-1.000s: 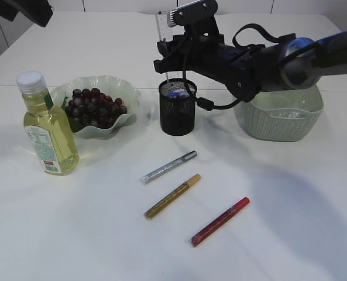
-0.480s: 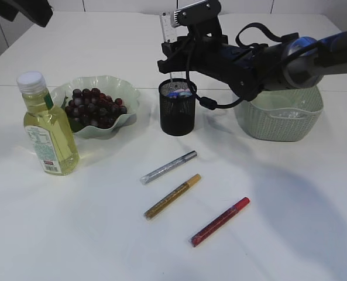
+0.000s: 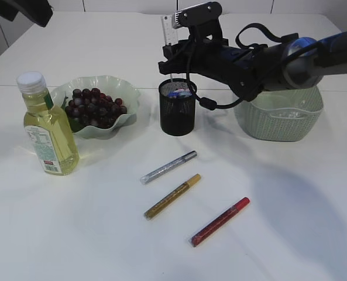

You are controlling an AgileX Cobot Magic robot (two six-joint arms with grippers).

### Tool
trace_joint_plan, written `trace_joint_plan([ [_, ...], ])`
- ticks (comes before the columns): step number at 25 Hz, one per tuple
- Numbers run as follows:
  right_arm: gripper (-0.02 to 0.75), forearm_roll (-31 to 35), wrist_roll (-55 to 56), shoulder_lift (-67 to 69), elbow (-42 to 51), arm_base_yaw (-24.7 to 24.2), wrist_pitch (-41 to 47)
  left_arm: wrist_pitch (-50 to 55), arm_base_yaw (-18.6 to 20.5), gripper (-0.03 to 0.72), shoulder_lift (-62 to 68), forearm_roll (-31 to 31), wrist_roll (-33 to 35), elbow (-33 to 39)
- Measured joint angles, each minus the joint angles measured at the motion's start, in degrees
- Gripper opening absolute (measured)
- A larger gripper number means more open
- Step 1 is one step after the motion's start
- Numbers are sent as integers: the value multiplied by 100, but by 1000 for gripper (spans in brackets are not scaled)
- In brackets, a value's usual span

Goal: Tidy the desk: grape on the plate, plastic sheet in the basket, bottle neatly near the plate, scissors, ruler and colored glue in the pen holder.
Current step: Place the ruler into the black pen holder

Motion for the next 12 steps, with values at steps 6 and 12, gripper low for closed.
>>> trace_joint_plan([
  [6,324,0,291,0,0,-9,4,0,0,363,0,0,0,0],
  [12,409,0,567,0,0,-9,115,0,0,363,0,3,0,0],
])
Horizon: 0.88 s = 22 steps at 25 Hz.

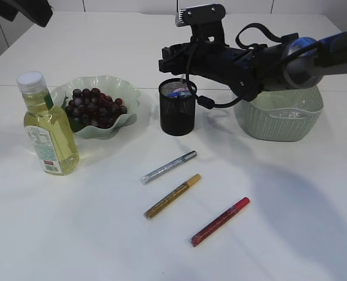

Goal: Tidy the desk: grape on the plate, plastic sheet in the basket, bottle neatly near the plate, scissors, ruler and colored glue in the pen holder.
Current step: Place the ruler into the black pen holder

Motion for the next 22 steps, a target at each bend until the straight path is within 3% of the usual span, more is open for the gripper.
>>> trace_joint_plan([
  [14,419,12,144,-697,0,0,1098,0,0,363,0,11,0,0],
  [22,420,466,155,-1624,0,0,3442,0,0,363,0,11,0,0],
])
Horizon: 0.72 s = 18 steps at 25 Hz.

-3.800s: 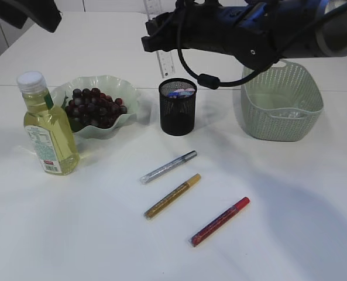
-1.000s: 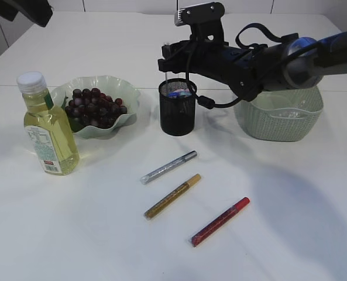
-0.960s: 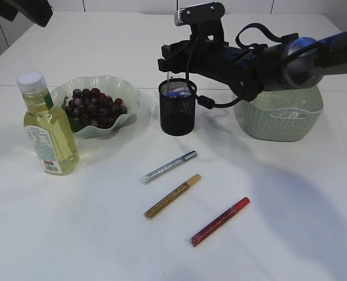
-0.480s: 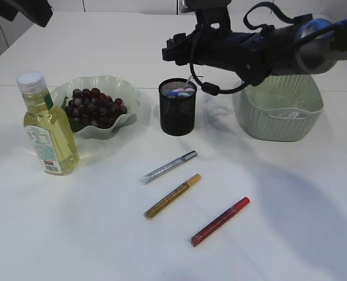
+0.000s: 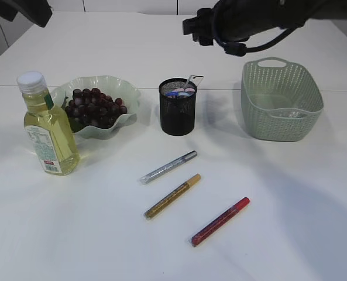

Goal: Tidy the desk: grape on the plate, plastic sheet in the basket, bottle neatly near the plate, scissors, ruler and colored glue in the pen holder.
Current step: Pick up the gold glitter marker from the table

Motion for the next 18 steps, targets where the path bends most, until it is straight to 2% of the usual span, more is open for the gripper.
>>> trace_joint_plan([
  [7,419,725,0,-940,-14,0,2796,46,0,363,0,-116,0,0],
  [12,419,842,-76,-1170,-288,0,5064,59,0,363,0,-509,0,0],
  [14,419,938,-170,-1185,-400,0,5401,59,0,363,0,-576,0,0],
  [18,419,1365,-267,-1324,-442,0,5521,59,0,363,0,-689,0,0],
])
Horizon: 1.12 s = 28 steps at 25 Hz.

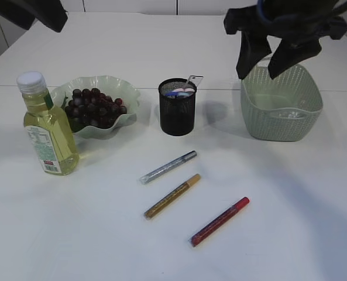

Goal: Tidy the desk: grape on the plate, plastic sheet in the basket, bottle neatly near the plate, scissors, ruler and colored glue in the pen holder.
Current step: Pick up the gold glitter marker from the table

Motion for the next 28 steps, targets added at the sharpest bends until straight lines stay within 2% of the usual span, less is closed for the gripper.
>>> trace_joint_plan([
  [3,419,249,-22,-52,-25,0,36,0,0,363,0,-62,12,0],
  [13,419,334,-37,-354,-12,-147,58,2,0,363,127,-509,656,0],
  [17,419,334,-26,-577,396,-558,58,2,-11,363,415,-694,934,0],
  [23,419,122,-14,-1004,1472,-1484,58,2,-228,363,900,-692,1316,0],
  [28,419,-106,-14,-1481,2209,-1776,58,-18,-339,363,1336,-692,1521,0],
])
